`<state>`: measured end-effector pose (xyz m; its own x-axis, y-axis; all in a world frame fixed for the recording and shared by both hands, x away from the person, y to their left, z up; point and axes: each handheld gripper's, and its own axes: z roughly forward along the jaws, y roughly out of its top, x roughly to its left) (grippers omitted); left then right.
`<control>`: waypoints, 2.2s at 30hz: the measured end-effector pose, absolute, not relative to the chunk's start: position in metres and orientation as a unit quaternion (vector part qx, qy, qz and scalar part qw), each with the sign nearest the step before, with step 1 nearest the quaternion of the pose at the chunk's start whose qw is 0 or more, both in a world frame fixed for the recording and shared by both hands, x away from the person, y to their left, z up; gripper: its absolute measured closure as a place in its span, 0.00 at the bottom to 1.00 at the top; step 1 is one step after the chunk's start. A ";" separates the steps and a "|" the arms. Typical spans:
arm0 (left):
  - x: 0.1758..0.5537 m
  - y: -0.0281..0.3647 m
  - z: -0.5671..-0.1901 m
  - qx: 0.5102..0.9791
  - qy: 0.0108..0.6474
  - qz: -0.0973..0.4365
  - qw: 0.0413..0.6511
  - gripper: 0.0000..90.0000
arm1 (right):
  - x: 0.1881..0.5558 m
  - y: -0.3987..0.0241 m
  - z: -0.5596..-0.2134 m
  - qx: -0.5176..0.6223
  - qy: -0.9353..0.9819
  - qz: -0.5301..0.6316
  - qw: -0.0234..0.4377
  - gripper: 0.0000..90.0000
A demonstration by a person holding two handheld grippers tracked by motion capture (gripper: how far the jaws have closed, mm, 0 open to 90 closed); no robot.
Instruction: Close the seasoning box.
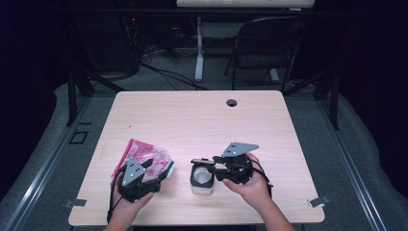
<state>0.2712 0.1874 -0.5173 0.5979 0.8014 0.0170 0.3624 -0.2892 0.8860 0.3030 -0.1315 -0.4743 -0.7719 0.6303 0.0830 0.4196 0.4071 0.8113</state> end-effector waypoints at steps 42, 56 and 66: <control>0.295 0.178 -0.519 0.771 0.373 0.227 0.464 0.39 | 0.284 -0.134 -0.494 0.329 0.840 0.422 0.094 0.57; 0.296 0.179 -0.519 0.770 0.374 0.230 0.463 0.39 | 0.285 -0.134 -0.495 0.326 0.843 0.419 0.089 0.56; 0.296 0.179 -0.519 0.770 0.373 0.230 0.464 0.39 | 0.285 -0.134 -0.497 0.325 0.846 0.414 0.085 0.54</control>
